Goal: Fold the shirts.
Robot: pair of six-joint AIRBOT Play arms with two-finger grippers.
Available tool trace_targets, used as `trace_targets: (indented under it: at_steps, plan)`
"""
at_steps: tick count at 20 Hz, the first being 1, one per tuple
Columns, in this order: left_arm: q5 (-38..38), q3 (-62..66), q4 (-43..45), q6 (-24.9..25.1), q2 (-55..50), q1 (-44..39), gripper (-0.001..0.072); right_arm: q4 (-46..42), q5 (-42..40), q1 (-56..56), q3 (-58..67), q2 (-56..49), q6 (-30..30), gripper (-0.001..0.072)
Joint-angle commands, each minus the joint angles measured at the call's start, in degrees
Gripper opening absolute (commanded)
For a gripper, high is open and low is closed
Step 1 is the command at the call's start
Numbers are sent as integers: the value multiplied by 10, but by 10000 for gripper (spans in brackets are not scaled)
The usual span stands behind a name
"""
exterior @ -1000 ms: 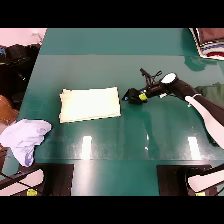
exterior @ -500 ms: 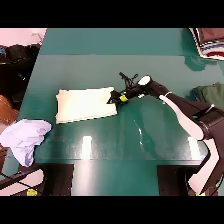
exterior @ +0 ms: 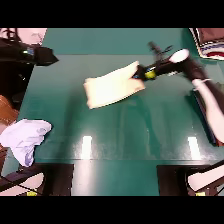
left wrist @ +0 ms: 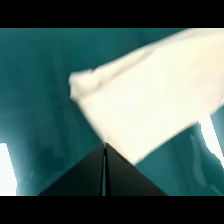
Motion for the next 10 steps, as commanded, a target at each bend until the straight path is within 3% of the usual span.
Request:
trace_targets:
  at_steps: [1, 7, 10]
  plan:
    - [35, 0, -1, -11, 0, -76, 23, -105, 61, -140, 2, 84, 18, 18]
    - [76, 0, -2, -45, 0, -132, 23, -105, 75, -400, 2, 147, 18, 18]
    - [77, 0, -3, -50, 0, -141, 23, -87, 65, -474, 3, 147, 8, 18]
